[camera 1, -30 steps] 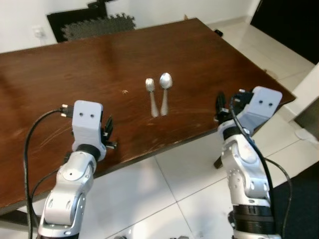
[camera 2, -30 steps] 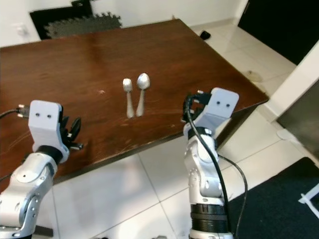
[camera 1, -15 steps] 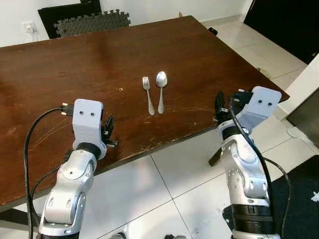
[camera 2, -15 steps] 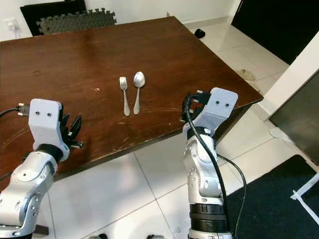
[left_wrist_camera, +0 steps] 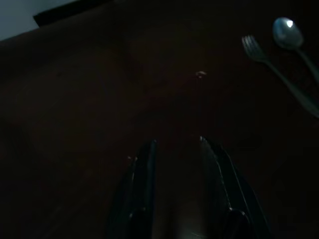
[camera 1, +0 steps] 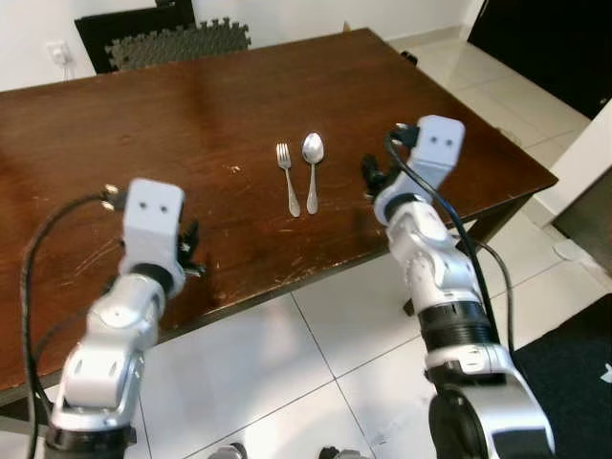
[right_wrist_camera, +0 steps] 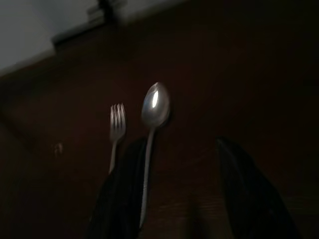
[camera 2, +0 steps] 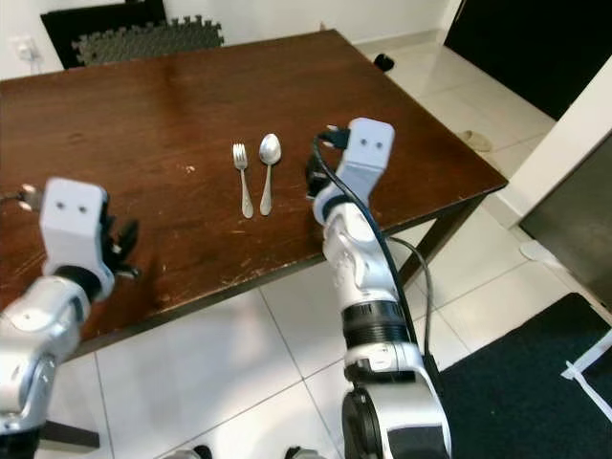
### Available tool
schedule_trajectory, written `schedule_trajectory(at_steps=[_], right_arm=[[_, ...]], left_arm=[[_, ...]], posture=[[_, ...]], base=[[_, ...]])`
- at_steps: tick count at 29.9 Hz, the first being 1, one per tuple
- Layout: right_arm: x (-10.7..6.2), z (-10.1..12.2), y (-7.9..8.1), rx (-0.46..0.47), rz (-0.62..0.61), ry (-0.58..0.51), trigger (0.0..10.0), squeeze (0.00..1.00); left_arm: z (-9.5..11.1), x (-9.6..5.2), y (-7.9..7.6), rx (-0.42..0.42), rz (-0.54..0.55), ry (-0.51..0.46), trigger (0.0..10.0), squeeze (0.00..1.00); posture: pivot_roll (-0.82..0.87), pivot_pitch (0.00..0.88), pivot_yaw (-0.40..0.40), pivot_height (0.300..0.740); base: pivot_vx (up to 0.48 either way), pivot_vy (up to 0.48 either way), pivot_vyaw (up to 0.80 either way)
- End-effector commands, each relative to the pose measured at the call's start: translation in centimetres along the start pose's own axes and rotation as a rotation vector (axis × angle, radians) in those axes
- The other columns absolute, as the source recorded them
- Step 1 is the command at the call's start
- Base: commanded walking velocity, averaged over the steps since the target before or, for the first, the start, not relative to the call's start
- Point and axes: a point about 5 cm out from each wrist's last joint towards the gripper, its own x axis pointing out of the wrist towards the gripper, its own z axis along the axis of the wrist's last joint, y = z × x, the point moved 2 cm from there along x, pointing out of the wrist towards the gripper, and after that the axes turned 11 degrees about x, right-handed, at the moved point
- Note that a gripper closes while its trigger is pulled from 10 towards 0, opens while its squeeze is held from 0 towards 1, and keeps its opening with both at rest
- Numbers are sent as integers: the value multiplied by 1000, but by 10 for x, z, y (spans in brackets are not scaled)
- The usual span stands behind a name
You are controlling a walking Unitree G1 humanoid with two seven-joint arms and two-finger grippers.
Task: Setting the table
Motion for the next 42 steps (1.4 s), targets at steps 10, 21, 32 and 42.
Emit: schedule_trajectory(at_steps=[10, 21, 32, 42], right_arm=[[13, -16, 7, 138, 17, 121, 10000, 0], [22, -5, 16, 150, -4, 116, 10000, 0], [26, 10, 23, 107, -17, 66, 10000, 0], [26, 0, 32, -142, 10, 124, 10000, 0]], left_arm=[[12, -7, 73, 79, 132, 17, 10000, 0], [15, -58, 70, 100, 158, -7, 10000, 0], [23, -91, 67, 131, 171, -12, 10000, 0], [25, -101, 48, 100, 127, -11, 10000, 0]], posture=[[252, 250, 40, 740], [331, 362, -17, 740], [378, 404, -40, 740], [377, 418, -60, 740]], base=[[0, 0, 0], [0, 0, 0], [0, 0, 0], [0, 0, 0]])
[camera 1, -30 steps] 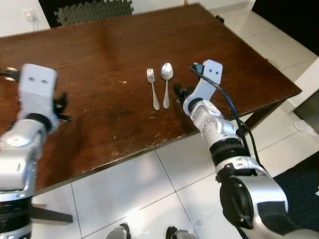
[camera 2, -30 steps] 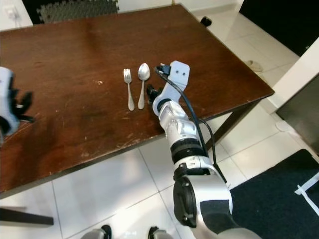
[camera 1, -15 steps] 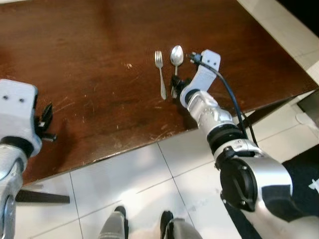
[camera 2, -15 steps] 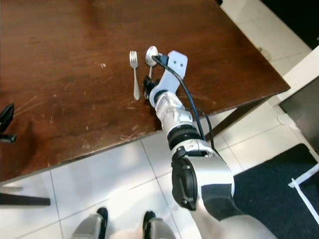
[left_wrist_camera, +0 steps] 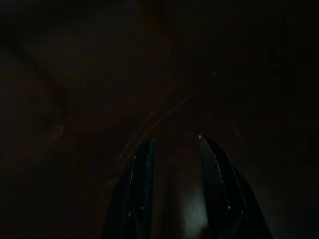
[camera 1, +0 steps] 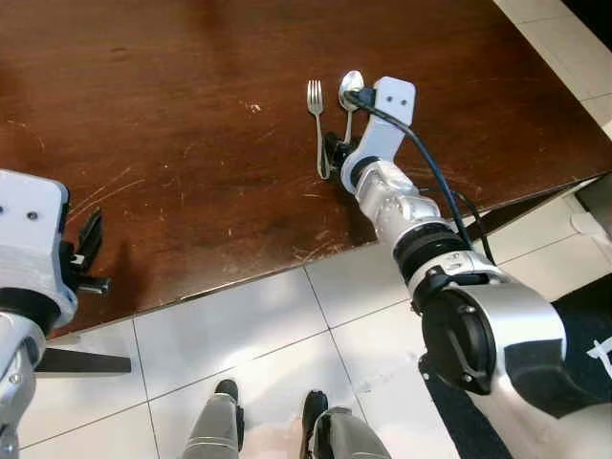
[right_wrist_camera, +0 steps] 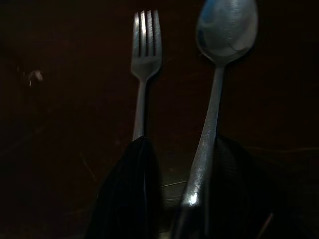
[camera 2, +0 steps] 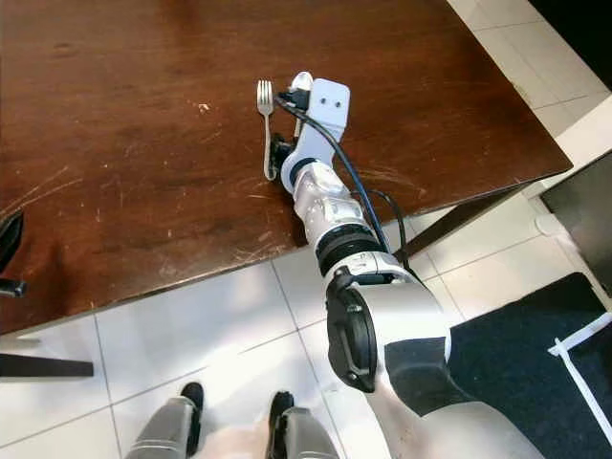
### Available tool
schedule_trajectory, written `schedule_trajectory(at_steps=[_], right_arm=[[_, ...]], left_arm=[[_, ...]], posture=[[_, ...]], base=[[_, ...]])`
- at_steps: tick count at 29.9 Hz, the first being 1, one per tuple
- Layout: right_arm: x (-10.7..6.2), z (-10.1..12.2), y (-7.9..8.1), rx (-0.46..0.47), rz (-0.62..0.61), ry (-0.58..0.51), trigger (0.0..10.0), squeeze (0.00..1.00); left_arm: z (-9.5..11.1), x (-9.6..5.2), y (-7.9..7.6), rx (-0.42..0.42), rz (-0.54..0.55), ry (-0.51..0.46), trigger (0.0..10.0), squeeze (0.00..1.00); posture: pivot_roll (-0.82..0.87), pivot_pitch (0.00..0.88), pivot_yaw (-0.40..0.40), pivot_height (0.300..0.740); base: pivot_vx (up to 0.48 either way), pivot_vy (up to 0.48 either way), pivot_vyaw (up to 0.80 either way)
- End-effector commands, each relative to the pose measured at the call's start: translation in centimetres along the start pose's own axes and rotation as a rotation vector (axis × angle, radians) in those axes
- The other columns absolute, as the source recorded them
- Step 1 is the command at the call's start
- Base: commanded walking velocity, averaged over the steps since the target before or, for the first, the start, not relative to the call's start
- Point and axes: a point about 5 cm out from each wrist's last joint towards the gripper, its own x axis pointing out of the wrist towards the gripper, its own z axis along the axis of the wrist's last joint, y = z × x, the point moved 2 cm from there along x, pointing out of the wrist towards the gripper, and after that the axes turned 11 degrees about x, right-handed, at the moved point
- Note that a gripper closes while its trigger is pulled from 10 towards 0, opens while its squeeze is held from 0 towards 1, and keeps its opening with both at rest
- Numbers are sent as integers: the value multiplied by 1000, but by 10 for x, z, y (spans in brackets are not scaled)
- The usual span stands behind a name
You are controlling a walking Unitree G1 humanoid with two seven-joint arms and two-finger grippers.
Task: Setting the table
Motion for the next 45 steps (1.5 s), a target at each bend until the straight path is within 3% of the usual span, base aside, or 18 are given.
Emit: schedule_trajectory(at_steps=[1, 2, 3, 4, 5, 6, 7, 8, 23, 27, 29, 30, 31, 37, 45], right_arm=[[-2, -18, -8, -48, -45, 78, 9294, 0], [-2, -20, -9, -53, -57, 88, 9294, 0], [-2, -22, -11, -73, -71, 103, 6667, 0], [-3, -23, -14, -85, -88, 109, 4941, 0], [-3, -24, -15, -86, -96, 113, 4824, 0], [-3, -26, -17, -88, -104, 123, 824, 0], [-3, -26, -17, -88, -104, 123, 824, 0], [-4, -30, -19, -79, -111, 141, 0, 0], [-5, -30, -25, -60, -126, 145, 0, 0], [-4, -21, -26, -22, -130, 106, 0, 0], [-1, -1, -21, 32, -91, 18, 0, 0], [0, 19, -15, 53, -45, -66, 6118, 0], [0, 28, -12, 59, -20, -107, 10000, 0], [-4, 62, 7, 22, 129, -262, 10000, 0], [-13, 60, 16, 18, 233, -337, 10000, 0]], left_arm=[[-2, -6, -5, -11, -12, 18, 10000, 0], [-2, -7, -5, -14, -12, 21, 10000, 0], [-2, -7, -6, -17, -12, 23, 10000, 0], [-2, -8, -6, -19, -12, 24, 10000, 0], [-2, -8, -6, -19, -11, 25, 10000, 0], [-2, -8, -6, -21, -11, 25, 10000, 0], [-2, -8, -6, -21, -11, 25, 10000, 0], [-2, -8, -6, -22, -8, 25, 10000, 0], [-1, -4, -9, -35, -11, 25, 10000, 0], [-2, -2, -11, -39, -16, 26, 10000, 0], [-2, -1, -14, -46, -21, 24, 10000, 0], [-2, 0, -17, -52, -25, 23, 10000, 0], [-2, 0, -17, -54, -27, 22, 10000, 0], [-1, 8, -23, -68, -43, 6, 10000, 0], [-1, 19, -30, -91, -51, -16, 10000, 0]], posture=[[375, 419, -61, 740], [375, 419, -61, 740], [375, 420, -60, 740], [375, 420, -60, 740], [375, 420, -60, 740], [375, 420, -60, 740], [375, 420, -60, 740], [376, 421, -61, 740], [361, 407, -56, 740], [357, 397, -55, 740], [352, 383, -57, 740], [349, 374, -58, 740], [345, 368, -57, 740], [319, 336, -54, 740], [288, 284, -60, 740]], base=[[0, 0, 0], [0, 0, 0], [0, 0, 0], [0, 0, 0], [0, 0, 0], [0, 0, 0], [0, 0, 0], [0, 0, 0], [0, 0, 0], [0, 0, 0], [0, 0, 0], [0, 0, 0], [0, 0, 0], [0, 0, 0], [0, 0, 0]])
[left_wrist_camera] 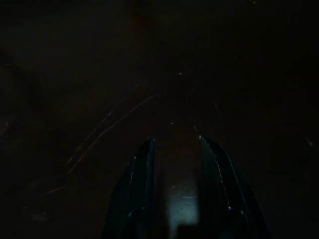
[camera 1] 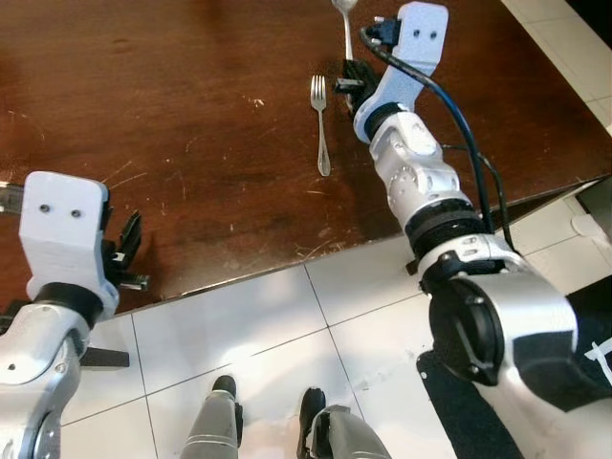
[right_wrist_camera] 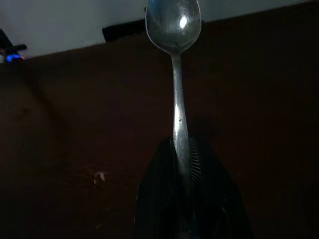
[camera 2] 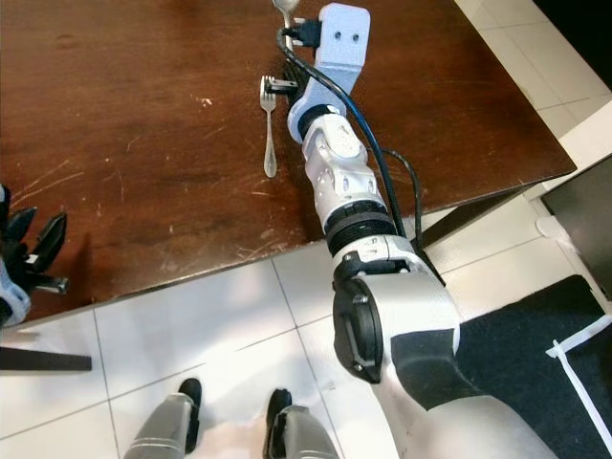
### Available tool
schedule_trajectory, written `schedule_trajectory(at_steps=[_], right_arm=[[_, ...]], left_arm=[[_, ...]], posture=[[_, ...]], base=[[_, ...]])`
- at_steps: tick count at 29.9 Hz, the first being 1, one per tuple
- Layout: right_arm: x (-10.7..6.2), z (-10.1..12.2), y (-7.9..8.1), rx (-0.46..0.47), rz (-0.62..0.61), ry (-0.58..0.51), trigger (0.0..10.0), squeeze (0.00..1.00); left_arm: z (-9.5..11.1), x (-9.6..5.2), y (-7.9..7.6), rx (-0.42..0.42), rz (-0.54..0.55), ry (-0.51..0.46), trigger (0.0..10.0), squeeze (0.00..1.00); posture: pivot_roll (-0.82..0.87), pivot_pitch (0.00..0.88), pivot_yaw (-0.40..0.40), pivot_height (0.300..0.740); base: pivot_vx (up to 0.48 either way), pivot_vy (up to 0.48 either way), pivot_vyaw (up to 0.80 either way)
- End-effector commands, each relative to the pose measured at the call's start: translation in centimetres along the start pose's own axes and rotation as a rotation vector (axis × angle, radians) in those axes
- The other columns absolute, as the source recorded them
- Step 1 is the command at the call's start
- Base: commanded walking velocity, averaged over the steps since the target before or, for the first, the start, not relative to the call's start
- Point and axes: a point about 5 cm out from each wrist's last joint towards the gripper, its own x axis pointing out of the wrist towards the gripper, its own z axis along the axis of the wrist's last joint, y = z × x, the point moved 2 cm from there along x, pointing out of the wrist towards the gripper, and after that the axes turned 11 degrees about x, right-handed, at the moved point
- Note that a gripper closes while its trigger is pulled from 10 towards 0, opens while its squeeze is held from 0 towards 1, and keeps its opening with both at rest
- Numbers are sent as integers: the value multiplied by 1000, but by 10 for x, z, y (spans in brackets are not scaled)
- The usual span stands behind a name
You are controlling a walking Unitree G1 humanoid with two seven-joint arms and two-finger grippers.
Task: Setting the table
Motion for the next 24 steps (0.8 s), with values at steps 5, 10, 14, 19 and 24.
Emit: schedule_trajectory(at_steps=[5, 10, 14, 19, 24], right_arm=[[-11, -5, -10, 110, -86, -90, 10000, 0], [-38, -11, -16, 115, -129, -173, 10000, 0], [-63, -14, -21, 23, -143, -198, 10000, 0], [-87, -17, -30, -28, -159, -206, 10000, 0], [-108, -27, -46, -72, -215, -176, 10000, 0]], left_arm=[[3, 12, -6, -55, 17, -42, 10000, 0], [-4, 19, -20, -108, -8, -34, 10000, 0], [-11, 24, -32, -146, -36, -16, 10000, 0], [-14, 30, -41, -148, -66, -19, 10000, 0], [-19, 38, -44, -146, -71, -21, 10000, 0]], posture=[[272, 234, -67, 740], [222, 182, -51, 740], [184, 147, -32, 740], [158, 120, -21, 740], [139, 99, -13, 740]], base=[[0, 0, 0], [0, 0, 0], [0, 0, 0], [0, 0, 0], [0, 0, 0]])
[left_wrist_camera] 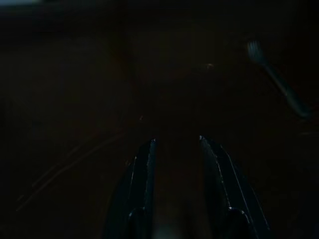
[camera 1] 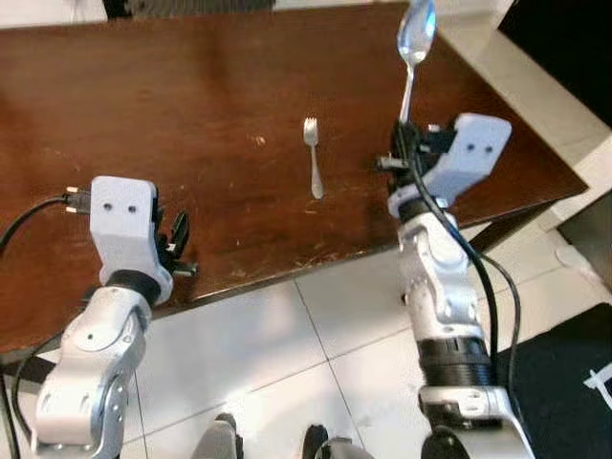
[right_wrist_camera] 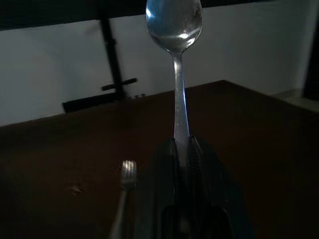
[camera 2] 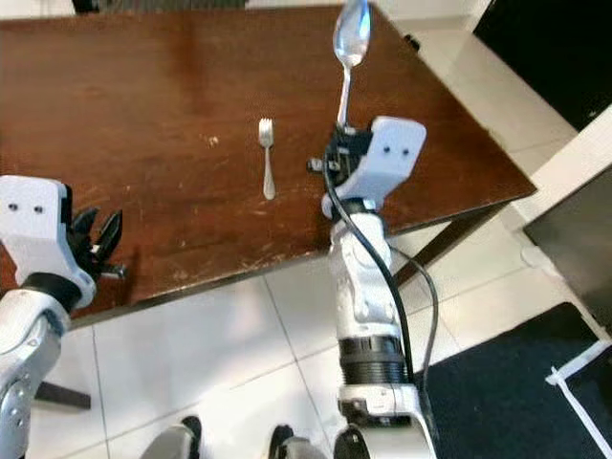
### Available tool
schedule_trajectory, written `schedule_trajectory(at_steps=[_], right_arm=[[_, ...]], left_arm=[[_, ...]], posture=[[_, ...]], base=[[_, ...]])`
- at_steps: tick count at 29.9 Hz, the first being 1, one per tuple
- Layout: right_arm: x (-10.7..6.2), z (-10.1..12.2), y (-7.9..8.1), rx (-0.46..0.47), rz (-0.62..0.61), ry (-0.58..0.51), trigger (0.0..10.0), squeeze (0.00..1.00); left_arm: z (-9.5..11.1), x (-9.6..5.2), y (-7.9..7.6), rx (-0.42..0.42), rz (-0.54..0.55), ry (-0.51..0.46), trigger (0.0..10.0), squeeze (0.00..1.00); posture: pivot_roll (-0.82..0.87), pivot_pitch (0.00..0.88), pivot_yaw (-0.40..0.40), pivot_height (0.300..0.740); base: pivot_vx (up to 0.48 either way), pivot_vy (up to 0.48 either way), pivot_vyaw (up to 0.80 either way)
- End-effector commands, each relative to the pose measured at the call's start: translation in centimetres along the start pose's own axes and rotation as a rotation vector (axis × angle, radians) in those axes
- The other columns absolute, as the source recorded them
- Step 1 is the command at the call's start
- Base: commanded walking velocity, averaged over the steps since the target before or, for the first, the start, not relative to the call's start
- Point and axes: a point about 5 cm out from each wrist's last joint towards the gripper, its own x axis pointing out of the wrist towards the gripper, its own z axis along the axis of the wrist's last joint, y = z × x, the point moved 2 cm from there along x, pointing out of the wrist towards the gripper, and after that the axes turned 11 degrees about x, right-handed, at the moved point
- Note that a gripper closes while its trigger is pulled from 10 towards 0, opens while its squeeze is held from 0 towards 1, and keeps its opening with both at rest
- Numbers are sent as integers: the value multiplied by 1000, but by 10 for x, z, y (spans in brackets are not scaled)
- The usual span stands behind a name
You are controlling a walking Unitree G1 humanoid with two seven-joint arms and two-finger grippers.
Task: Setting the table
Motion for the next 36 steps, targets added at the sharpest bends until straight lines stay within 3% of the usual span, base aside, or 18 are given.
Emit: schedule_trajectory(at_steps=[1, 3, 6, 22, 36], right_arm=[[-5, 0, -8, -24, -24, 9, 10000, 0], [-11, -3, -19, -53, -65, 28, 10000, 0], [-15, 0, -23, -77, -84, 36, 10000, 0], [-17, -2, -18, -87, -80, 76, 10000, 0], [-22, -10, -24, -86, -106, 109, 10000, 0]], left_arm=[[-6, 1, -3, 4, -10, 12, 10000, 0], [-8, 5, -1, 7, -4, 13, 10000, 0], [-10, 8, -1, 7, 1, 11, 10000, 0], [-18, 9, -4, 8, 10, 7, 10000, 0], [-18, 13, -8, 2, 0, -6, 10000, 0]], posture=[[133, 94, -10, 740], [125, 92, -7, 740], [118, 92, -4, 740], [119, 95, -13, 740], [112, 84, -6, 740]], base=[[0, 0, 0], [0, 0, 0], [0, 0, 0], [0, 0, 0], [0, 0, 0]])
